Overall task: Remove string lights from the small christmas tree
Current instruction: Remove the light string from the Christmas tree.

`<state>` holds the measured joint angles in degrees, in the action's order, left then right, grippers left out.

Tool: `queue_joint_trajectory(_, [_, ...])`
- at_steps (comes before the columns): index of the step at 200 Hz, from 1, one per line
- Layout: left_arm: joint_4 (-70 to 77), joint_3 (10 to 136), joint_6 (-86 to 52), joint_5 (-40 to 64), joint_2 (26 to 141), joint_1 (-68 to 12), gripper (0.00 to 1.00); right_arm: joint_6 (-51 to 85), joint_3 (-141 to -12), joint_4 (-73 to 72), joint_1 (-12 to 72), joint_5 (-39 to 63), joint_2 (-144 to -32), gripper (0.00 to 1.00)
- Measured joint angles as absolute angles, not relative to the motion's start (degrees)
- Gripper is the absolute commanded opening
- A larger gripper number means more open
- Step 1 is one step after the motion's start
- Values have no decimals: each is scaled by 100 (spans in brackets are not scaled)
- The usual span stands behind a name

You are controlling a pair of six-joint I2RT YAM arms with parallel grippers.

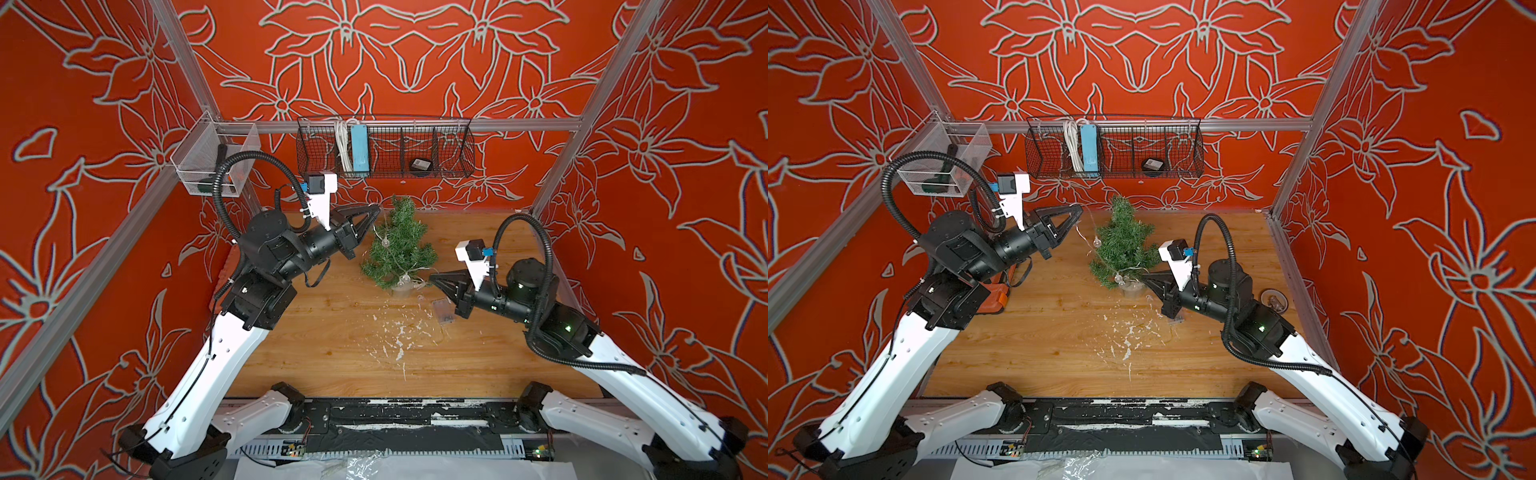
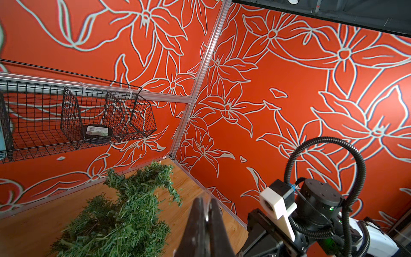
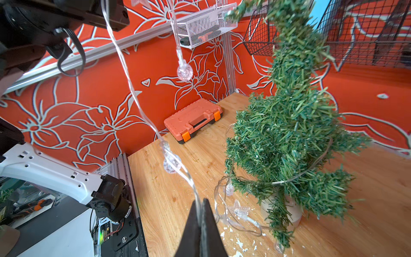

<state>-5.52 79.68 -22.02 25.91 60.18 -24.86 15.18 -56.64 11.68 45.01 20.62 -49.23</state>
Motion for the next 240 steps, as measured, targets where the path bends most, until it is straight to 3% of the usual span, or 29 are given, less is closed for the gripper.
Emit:
queue_joint_trajectory(111, [-519,7950,-2196,2810,6014,-2486,0,1549,-5749,2095,4501,1734,-4394,0])
queue_joint_trajectory(144, [-491,7826,-2198,2842,6005,-2486,0,1577,-5752,1984,4501,1984,-4781,0])
queue_joint_trajectory(185, [-497,7789,-2193,2849,6001,-2486,0,2311,-5334,703,4189,3256,-5662,0])
queue_joint_trajectory(240, [-515,7789,-2185,2849,5996,-2486,0,1907,-5494,1081,4244,2827,-6281,0])
